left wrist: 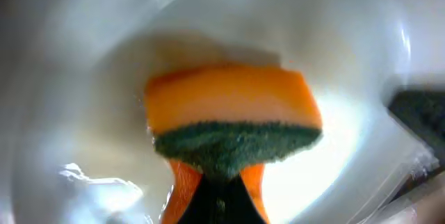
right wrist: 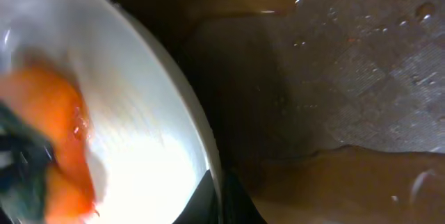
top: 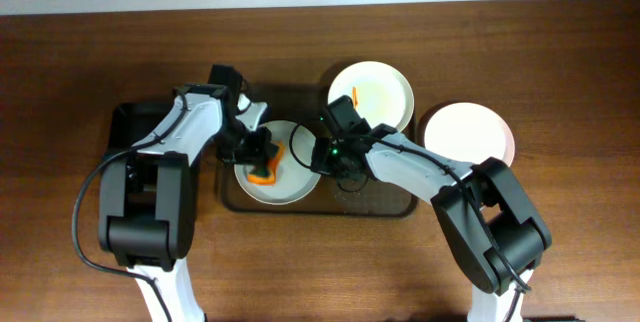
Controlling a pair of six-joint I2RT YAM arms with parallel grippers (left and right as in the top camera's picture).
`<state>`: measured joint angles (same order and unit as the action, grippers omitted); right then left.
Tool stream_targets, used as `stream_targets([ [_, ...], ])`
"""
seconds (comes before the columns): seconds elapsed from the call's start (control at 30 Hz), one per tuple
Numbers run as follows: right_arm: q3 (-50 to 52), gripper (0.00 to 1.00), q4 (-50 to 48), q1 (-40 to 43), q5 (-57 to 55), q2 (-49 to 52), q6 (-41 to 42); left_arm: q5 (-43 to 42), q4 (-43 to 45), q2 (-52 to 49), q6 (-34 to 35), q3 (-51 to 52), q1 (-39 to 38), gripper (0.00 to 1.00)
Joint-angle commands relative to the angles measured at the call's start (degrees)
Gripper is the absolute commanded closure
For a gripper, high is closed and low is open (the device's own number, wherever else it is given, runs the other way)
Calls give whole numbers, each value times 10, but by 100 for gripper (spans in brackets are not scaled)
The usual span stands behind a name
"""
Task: Clean dirty plates on tray and stack at the side
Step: 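Scrub the front plate with the sponge in the left gripper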
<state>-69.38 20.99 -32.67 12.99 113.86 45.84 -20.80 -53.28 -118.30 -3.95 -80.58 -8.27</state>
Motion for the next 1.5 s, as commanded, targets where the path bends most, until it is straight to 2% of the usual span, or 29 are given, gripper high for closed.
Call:
stream_targets([
  [0.0,-5,96,-5,2,-1,9,1,-152,-57,-29,-160,28,-19,100],
  [0.13,-5,96,-4,2,-1,9,1,-148,-30,-29,-147,28,-18,100],
  [0.2,-5,96,-4,2,-1,9,1,-27,38,-29,-16,28,-18,100],
  [0.27,-5,96,-2,2,-1,9,1,104,99,-29,79,28,-18,100],
  [0.43,-5,96,1,2,-1,9,1,254,218,-29,96,28,-19,100],
  [0.5,-4,96,2,2,-1,9,1,335,215,-29,127,28,-19,100],
  [0.6,-4,96,2,2,-1,9,1,382,168,-29,153,28,-19,100],
  [0.73,-4,96,2,2,-1,9,1,364,58,-29,180,28,-19,100],
  [0.93,-4,96,2,2,-1,9,1,153,-7,-29,19,28,-18,100],
  [1.07,-4,96,2,2,-1,9,1,-14,-4,-29,-116,27,-18,100],
  [1.13,-4,96,2,2,-1,10,1,-73,5,-29,-151,25,-18,100],
  [1.23,-4,96,2,2,-1,10,1,-112,22,-29,-155,12,-18,100],
  [1.33,-4,96,2,2,-1,10,1,-102,31,-29,-143,-32,-18,100],
  [1.37,-4,96,2,2,-1,10,1,-77,33,-29,-115,-52,-18,100],
  [1.47,-4,96,2,2,-1,10,1,76,26,-29,32,-148,-18,100],
])
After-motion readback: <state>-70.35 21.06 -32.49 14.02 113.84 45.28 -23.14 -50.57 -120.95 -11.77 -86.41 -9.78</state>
